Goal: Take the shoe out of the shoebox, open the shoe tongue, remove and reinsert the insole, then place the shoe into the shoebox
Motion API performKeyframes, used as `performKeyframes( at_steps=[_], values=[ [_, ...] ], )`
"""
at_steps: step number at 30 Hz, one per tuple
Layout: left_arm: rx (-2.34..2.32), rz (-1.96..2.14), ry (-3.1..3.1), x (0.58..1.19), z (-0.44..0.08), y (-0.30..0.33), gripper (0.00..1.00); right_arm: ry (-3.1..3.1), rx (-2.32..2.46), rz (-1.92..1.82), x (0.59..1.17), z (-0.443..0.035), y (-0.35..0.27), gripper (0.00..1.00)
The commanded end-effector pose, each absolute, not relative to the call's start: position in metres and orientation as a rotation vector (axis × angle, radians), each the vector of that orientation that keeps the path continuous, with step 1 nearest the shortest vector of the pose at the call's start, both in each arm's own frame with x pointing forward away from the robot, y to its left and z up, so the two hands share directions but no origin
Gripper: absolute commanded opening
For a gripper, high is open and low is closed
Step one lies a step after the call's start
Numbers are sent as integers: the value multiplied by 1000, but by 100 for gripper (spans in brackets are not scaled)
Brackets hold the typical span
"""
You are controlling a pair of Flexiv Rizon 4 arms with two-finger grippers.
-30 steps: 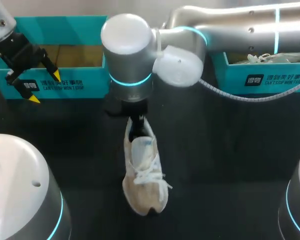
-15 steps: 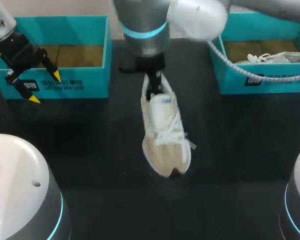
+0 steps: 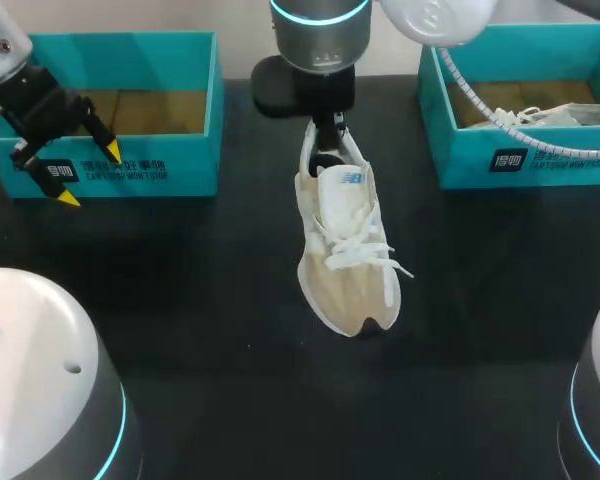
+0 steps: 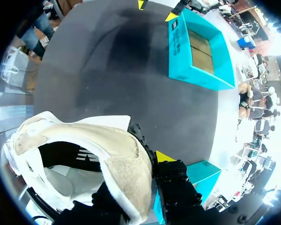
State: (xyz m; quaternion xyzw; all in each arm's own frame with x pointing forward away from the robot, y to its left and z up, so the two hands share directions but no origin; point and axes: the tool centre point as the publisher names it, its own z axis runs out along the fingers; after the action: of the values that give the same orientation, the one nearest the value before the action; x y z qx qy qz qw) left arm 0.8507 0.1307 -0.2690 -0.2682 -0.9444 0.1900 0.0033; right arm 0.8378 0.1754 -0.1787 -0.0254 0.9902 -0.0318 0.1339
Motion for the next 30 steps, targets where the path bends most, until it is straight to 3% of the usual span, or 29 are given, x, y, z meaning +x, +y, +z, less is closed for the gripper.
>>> performKeyframes(
  at_steps=[1,9,21,30],
  values=[
    [-841,592,-2962,850,-268,131,100,2826,22,-111,856,-158,159,0],
    [-841,592,-2962,850,-268,131,100,2796,-19,-170,914,-116,96,0],
    [-841,592,-2962,850,-268,131,100,2809,-86,-180,1012,-98,4,0],
    [-841,592,-2962,850,-268,131,100,2809,-86,-180,1012,-98,4,0]
  ],
)
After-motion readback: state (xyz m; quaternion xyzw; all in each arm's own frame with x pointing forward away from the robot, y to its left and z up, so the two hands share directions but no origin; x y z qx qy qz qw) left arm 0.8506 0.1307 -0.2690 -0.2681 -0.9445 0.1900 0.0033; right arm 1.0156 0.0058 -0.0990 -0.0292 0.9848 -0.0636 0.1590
